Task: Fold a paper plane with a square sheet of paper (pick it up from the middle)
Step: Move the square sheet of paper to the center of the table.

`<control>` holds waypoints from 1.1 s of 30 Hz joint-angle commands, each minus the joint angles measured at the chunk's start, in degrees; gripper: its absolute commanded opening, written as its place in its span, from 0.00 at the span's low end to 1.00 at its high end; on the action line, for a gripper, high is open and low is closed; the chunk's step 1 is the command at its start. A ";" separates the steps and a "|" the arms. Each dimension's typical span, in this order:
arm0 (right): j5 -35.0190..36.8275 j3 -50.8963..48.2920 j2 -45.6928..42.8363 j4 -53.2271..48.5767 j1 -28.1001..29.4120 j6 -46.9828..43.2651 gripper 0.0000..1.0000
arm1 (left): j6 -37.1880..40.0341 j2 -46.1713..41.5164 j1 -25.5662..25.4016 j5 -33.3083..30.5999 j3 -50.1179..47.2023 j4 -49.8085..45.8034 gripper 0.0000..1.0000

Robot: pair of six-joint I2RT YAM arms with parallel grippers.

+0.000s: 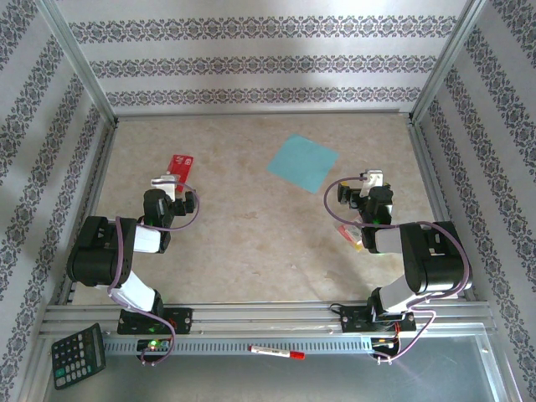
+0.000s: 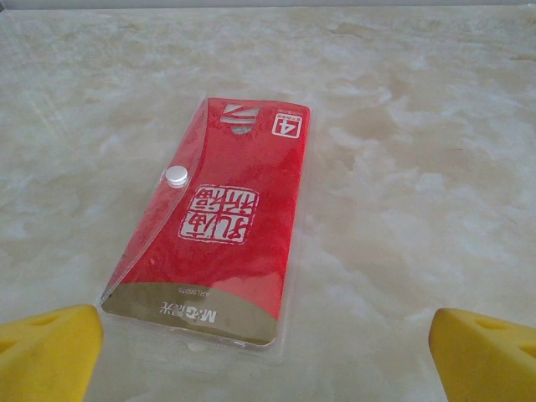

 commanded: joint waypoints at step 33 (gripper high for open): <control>-10.08 45.95 18.13 -56.03 11.24 30.73 0.58 | -31.34 -12.14 -15.65 8.47 25.59 -55.55 1.00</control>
